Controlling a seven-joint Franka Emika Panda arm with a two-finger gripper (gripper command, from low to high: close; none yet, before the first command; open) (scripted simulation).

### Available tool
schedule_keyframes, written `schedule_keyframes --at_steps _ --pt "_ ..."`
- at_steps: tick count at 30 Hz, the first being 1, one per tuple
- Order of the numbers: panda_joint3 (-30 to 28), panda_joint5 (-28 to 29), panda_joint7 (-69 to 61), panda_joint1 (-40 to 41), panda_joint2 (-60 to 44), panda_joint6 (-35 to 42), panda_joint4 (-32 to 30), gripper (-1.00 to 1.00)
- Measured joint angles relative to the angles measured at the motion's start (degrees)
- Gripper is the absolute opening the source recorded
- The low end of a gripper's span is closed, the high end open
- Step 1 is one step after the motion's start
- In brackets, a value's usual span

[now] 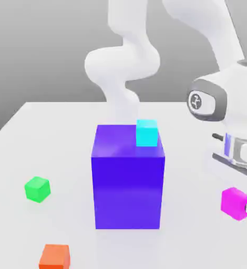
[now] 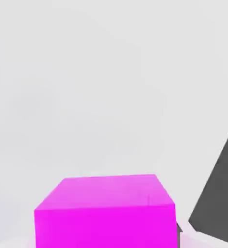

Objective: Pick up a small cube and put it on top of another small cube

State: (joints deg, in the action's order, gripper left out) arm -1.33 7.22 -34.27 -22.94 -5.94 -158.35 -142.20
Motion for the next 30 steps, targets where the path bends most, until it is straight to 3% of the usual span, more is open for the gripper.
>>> schedule_keyframes --at_steps 9,21,30 --pt "-10.15 8.62 8.33 20.96 9.66 0.85 -5.01 -1.00" --pt "-25.15 12.23 9.64 39.79 20.09 2.90 -14.50 -1.00" --pt "-31.86 5.83 -1.75 38.32 17.43 5.02 -21.26 -1.00"
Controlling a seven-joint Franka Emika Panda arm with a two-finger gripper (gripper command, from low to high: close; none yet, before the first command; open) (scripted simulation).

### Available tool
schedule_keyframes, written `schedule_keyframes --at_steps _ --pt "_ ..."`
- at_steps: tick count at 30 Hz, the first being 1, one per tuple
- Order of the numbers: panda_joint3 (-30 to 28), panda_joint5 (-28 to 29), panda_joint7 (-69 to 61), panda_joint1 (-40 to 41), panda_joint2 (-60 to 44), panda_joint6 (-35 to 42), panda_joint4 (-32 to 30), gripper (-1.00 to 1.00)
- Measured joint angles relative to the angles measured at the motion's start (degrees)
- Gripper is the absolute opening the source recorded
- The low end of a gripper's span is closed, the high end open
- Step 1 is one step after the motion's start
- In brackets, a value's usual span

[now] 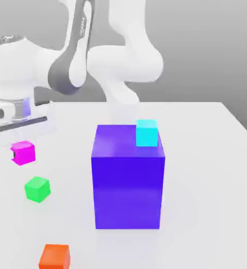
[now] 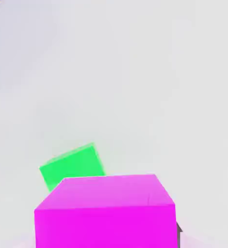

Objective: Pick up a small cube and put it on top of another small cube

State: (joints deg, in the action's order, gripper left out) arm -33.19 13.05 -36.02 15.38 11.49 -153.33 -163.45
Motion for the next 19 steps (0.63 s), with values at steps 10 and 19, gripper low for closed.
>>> schedule_keyframes --at_steps 10,19 --pt "-1.98 -17.77 -12.89 -6.56 -9.37 -6.18 0.60 -1.00" --pt "0.53 -28.31 -20.27 -6.37 -17.11 -13.76 0.44 1.00"
